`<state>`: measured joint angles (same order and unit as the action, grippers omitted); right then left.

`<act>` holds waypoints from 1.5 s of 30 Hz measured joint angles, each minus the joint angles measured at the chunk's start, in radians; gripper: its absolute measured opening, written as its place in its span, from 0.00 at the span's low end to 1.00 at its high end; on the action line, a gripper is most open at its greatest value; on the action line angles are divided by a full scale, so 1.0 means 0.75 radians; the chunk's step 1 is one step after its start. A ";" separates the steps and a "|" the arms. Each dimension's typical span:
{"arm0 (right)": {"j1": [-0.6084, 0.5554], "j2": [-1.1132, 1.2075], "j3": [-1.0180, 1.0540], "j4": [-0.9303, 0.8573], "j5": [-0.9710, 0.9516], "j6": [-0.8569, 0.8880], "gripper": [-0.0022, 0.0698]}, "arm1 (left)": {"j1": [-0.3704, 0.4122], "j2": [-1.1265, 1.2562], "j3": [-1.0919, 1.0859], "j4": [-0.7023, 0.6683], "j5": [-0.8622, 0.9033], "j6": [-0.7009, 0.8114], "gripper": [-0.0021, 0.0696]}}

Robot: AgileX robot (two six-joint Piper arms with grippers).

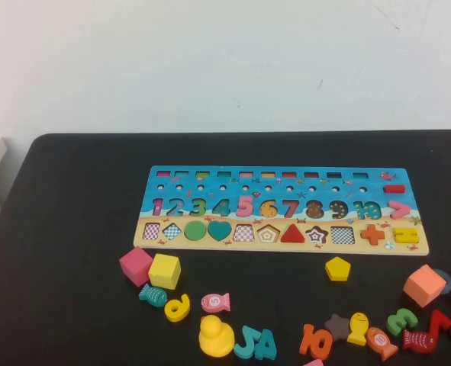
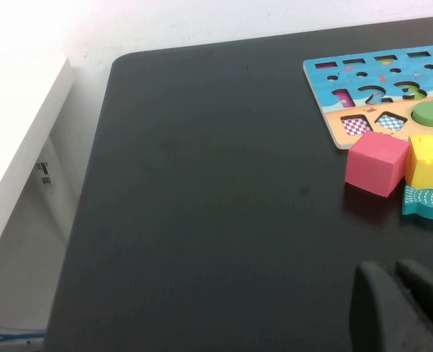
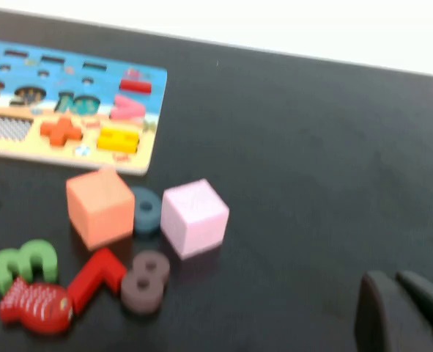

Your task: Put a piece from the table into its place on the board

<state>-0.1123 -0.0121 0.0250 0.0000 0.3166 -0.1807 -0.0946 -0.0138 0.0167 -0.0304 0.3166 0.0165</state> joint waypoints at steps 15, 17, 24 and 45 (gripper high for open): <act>0.000 0.000 0.000 0.000 -0.091 -0.002 0.06 | 0.000 0.000 0.000 0.000 0.000 0.000 0.03; 0.000 0.000 0.000 0.000 -0.094 -0.004 0.06 | 0.000 0.000 0.000 0.000 0.000 0.000 0.03; 0.000 0.000 0.008 0.000 -0.214 -0.003 0.06 | 0.000 0.000 0.000 0.000 0.000 0.000 0.03; 0.000 0.000 -0.003 0.018 -0.850 0.075 0.06 | 0.000 0.000 0.000 0.000 0.000 0.000 0.03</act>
<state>-0.1123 -0.0121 0.0228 0.0135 -0.3210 -0.1246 -0.0946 -0.0138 0.0167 -0.0304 0.3166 0.0165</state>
